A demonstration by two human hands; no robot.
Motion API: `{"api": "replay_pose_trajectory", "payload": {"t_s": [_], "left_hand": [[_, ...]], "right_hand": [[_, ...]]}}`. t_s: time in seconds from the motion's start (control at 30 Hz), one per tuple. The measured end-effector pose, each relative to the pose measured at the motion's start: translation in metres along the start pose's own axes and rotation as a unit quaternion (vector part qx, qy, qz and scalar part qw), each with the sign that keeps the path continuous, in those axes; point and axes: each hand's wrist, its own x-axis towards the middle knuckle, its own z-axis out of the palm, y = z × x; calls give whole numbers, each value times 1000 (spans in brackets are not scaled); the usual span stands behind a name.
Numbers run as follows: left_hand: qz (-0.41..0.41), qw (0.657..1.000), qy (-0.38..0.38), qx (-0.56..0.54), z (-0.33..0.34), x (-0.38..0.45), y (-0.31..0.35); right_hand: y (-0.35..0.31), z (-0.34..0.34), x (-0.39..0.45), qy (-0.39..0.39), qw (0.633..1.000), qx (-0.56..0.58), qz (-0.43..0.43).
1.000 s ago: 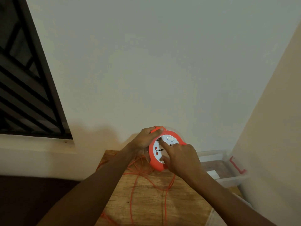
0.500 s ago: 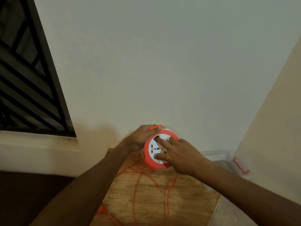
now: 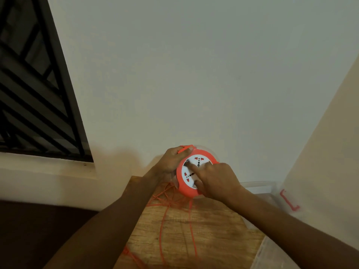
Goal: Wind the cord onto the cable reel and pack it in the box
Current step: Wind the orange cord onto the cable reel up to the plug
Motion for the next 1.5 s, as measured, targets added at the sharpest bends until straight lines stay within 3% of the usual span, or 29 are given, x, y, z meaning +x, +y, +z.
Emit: {"api": "replay_pose_trajectory", "payload": {"t_s": [0.1,0.2,0.37,0.53,0.67,0.93,1.07,1.13,1.23,1.33,1.43,1.47,1.5], "left_hand": [[16,999,38,-36,4,0,-6],[18,999,43,7,-1,0,-10],[4,998,50,49,-11,-2,-10],[-3,998,49,45,-20,-3,-4],[-1,997,32,75,-26,-3,0],[-4,995,11,100,-16,-6,3],[-5,995,17,97,-18,-5,-1],[5,996,27,87,-19,-5,-2],[29,996,63,59,-15,-5,-1],[56,993,98,41,-9,-5,-1],[70,989,126,23,-5,-6,-6],[69,989,130,21,-6,-6,-8],[68,989,129,15,-8,-6,-8]], "right_hand": [[-9,4,2,30,982,123,140],[-19,9,-1,20,964,188,186],[-20,15,-8,21,981,140,133],[-8,16,-11,38,995,61,-68],[-2,12,-8,21,989,22,-142],[-19,-9,3,-79,992,-54,-86],[-20,-13,8,-49,987,-107,-114],[-19,-11,7,-17,994,-76,-74],[-22,-4,10,-25,997,58,51],[-26,7,14,19,954,233,189],[-28,13,18,39,816,486,309],[-30,14,19,36,783,533,317],[-32,16,18,25,776,548,311]]}}
